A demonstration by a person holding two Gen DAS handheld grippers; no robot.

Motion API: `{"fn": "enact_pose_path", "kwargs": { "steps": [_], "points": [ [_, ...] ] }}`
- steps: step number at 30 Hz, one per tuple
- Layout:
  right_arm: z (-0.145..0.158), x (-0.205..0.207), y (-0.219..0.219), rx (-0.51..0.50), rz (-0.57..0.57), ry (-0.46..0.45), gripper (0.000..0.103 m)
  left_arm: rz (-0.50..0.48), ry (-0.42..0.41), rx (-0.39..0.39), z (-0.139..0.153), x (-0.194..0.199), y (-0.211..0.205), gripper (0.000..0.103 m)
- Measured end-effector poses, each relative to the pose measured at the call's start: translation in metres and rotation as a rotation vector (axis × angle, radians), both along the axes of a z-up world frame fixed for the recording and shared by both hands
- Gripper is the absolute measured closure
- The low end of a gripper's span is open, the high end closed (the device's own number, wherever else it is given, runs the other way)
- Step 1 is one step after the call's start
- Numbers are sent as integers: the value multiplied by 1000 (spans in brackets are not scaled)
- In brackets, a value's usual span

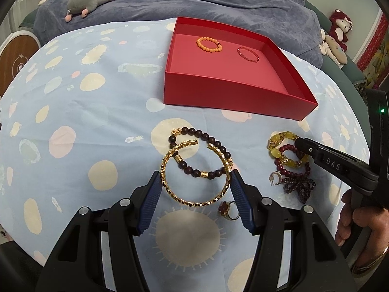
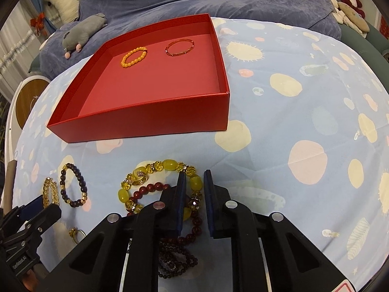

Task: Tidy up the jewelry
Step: 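Lift the gold cuff with the left tool while the right tool grasps the yellow-and-gold bead bracelet, then carry both bracelets into the red box and open both tools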

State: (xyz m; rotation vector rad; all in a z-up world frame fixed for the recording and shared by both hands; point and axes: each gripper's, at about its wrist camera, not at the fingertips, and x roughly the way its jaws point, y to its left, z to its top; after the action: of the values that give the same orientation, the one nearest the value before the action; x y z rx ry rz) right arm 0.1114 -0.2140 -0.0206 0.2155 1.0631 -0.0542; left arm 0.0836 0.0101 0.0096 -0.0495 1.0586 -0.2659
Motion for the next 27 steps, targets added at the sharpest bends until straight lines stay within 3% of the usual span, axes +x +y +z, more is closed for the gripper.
{"fn": "enact_pose_path", "kwargs": {
  "steps": [10, 27],
  "points": [
    [8, -4, 1, 19, 7, -2, 93, -5, -1, -4, 4, -5, -1, 48],
    [98, -15, 24, 54, 95, -154, 93, -46, -60, -30, 56, -4, -5, 48]
  ]
}}
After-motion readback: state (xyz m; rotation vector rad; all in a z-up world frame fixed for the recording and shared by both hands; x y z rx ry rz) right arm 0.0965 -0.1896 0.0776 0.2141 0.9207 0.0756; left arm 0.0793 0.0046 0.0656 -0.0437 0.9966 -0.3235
